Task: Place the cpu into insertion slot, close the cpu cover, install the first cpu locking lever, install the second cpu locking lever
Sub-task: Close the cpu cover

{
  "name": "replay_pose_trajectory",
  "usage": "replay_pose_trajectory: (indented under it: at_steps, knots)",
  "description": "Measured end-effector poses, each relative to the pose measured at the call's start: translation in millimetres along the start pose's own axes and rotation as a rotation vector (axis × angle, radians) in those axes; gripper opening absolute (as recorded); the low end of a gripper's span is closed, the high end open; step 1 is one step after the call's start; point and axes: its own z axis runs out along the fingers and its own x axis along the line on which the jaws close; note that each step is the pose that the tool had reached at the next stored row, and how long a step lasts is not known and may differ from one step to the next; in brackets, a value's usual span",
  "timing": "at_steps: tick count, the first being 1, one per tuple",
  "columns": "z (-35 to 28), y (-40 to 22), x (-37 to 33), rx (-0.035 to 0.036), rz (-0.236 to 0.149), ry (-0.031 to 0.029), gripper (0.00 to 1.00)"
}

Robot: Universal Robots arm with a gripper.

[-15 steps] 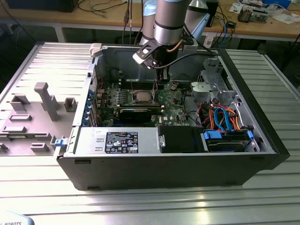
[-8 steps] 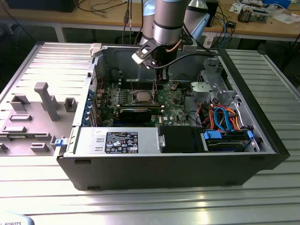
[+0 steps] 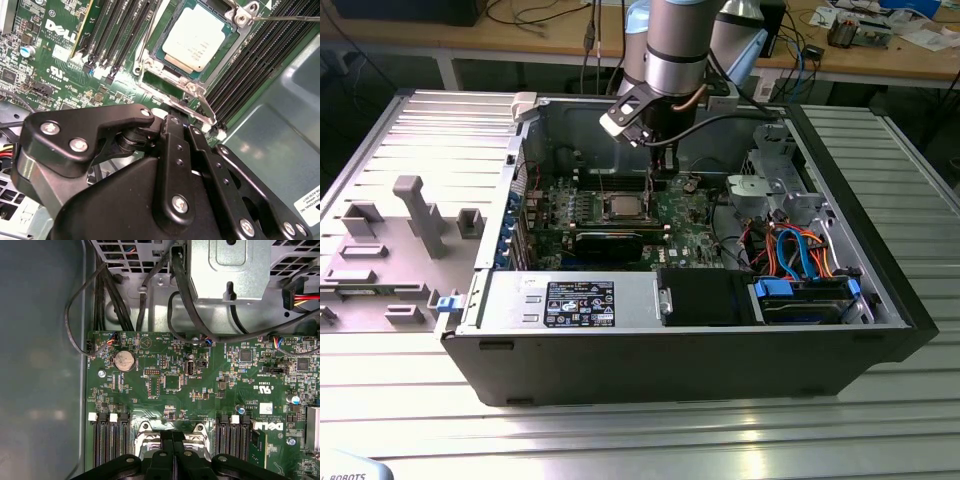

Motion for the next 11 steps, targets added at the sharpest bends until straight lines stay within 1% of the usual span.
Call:
replay_pose_trajectory:
  at_steps: [11]
  knots:
    - [0.0, -2.8, 0.0, 0.0, 0.0, -0.0001, 0.11]
